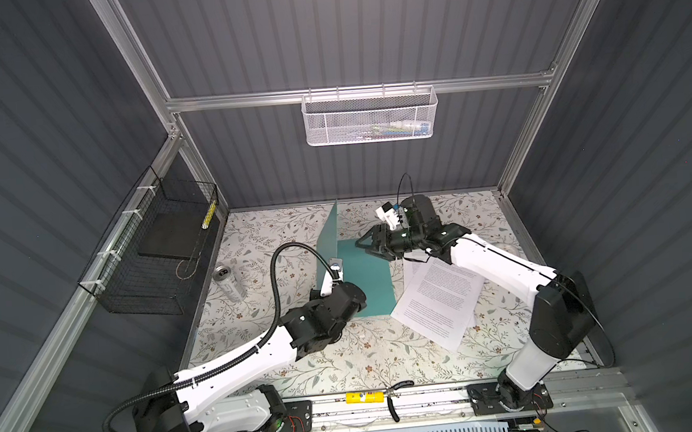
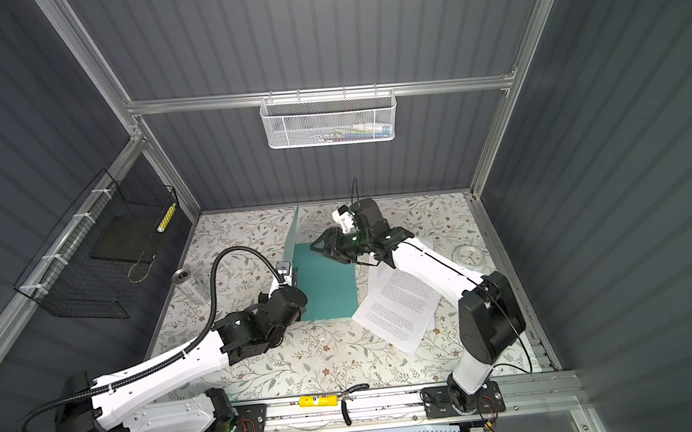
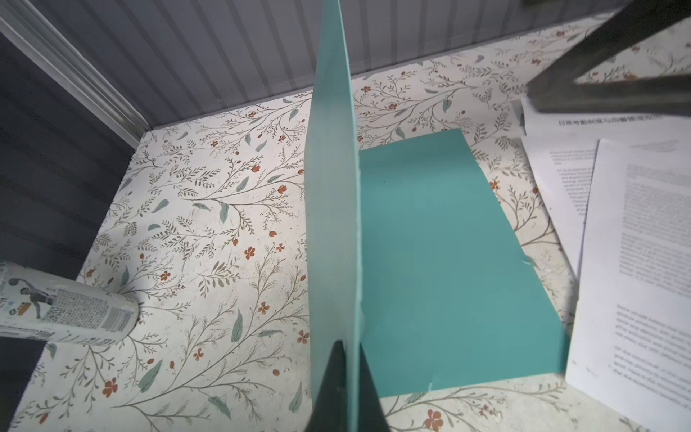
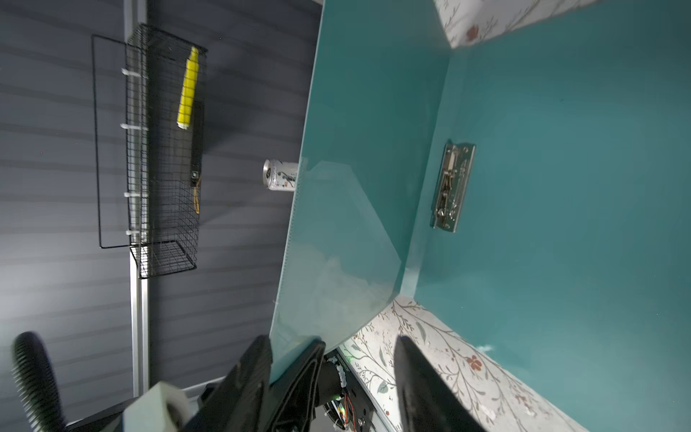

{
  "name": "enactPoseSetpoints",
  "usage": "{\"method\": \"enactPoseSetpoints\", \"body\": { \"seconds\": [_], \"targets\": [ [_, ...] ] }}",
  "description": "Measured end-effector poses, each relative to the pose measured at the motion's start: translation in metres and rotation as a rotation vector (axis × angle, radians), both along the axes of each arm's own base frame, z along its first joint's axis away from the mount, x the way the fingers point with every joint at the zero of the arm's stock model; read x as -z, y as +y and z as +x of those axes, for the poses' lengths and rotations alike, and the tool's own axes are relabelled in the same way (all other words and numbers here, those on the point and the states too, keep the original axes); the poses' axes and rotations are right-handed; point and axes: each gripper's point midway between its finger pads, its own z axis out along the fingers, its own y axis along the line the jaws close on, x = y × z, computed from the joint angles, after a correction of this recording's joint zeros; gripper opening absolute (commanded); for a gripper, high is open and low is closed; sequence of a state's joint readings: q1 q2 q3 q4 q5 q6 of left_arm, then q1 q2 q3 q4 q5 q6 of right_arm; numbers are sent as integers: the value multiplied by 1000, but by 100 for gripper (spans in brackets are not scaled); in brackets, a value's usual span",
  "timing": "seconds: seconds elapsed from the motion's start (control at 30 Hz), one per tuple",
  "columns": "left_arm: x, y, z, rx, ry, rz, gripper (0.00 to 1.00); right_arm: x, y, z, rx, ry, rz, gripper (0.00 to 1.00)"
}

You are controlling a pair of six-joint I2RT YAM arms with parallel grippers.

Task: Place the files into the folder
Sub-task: 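Lift the teal folder cover with the right gripper while the left holds the folder, then lay the cover flat with the right gripper, then move it toward the papers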

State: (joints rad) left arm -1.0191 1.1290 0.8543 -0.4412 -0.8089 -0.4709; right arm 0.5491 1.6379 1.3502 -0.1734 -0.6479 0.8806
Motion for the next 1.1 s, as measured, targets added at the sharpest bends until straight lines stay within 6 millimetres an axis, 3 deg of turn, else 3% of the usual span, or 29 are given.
{"method": "enactPoseSetpoints", "body": {
  "seconds": [0.1,0.2,0.4,0.57,0.63,0.73,0.9,1.1],
  "targets": [
    [-5,1,-3,-4,8,-57,0,-10,-23,5,46,-29,13,53],
    [-12,5,-7,-11,9,-109,0,-3,-30,6,61,-27,10,51],
    [-25,27,-16,-86,-11,-228,0,54,-17,10,35,77,-46,48],
    [-11,58,-27,-197,-17,-288,4,90,0,6,-2,147,-115,47],
    [-2,71,-32,-242,-19,-294,26,89,15,8,-25,138,-135,47],
    [1,88,-37,-303,-36,-324,40,70,44,17,-65,82,-134,47],
    [-6,116,-48,-365,-95,-395,53,49,95,21,-138,12,-130,47],
    [-22,147,-60,-396,-171,-447,59,65,151,15,-224,10,-170,46]
  ]
}}
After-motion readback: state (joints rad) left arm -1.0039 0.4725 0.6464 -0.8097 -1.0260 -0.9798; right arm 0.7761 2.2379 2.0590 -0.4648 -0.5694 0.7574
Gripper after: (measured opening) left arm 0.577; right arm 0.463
